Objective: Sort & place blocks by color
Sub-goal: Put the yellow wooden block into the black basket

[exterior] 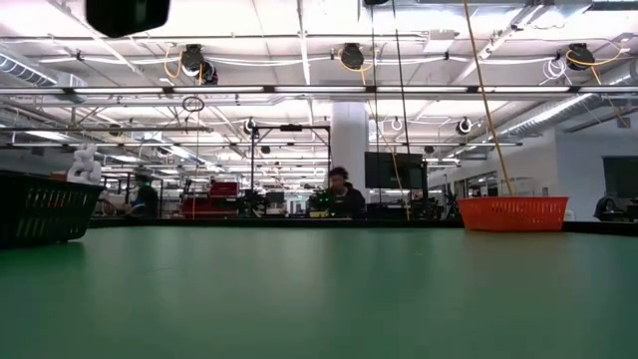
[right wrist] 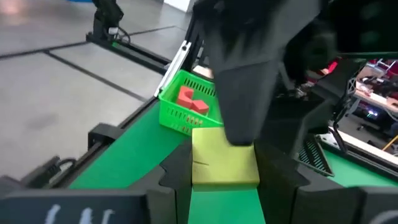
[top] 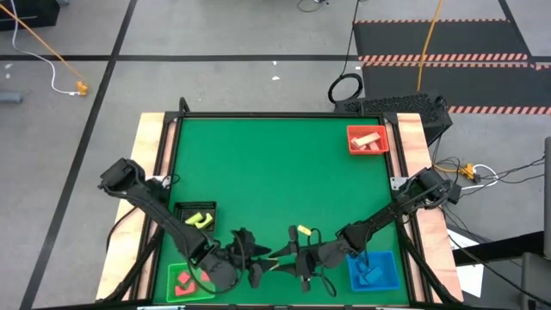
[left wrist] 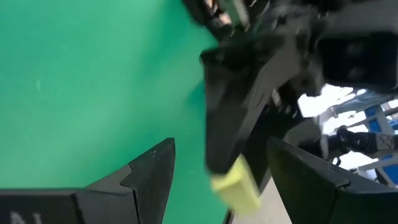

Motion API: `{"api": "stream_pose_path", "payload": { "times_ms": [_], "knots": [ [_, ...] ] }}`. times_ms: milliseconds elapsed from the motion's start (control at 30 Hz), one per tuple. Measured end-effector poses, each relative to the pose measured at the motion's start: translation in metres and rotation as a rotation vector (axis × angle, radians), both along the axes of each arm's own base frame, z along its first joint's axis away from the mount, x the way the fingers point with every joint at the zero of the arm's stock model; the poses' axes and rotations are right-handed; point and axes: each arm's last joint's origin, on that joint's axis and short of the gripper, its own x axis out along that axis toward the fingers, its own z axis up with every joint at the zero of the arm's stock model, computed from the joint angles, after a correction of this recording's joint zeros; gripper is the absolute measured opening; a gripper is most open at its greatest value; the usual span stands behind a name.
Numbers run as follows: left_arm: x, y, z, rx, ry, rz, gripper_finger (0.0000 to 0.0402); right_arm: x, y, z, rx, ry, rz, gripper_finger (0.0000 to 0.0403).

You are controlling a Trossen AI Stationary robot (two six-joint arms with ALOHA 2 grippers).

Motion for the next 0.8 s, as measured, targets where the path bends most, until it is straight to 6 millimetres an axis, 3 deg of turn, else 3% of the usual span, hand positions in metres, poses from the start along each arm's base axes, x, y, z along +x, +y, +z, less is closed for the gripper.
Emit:
{"api": "stream_pose_path", "payload": {
  "times_ms": [233, 400, 633, 800],
  "knots": [
    [0.008, 0.008, 0.000, -0.034, 0.015, -0.035, 0.0237, 0.000, -0.003, -0.001, -0.129, -0.015, -0.075, 0.0117],
    [0.012, 0.013, 0.000, -0.039, 0.023, -0.030, 0.0184, 0.000, -0.004, -0.002, -0.205, -0.013, -0.097, 0.0117],
    [0.014, 0.020, -0.004, -0.024, 0.056, -0.009, 0.0077, 0.000, -0.004, -0.004, -0.231, 0.000, -0.101, 0.0119],
    [0.013, 0.020, -0.004, -0.002, 0.064, -0.022, 0.0065, -0.002, -0.002, -0.003, -0.224, -0.003, -0.092, 0.0144]
  ]
}}
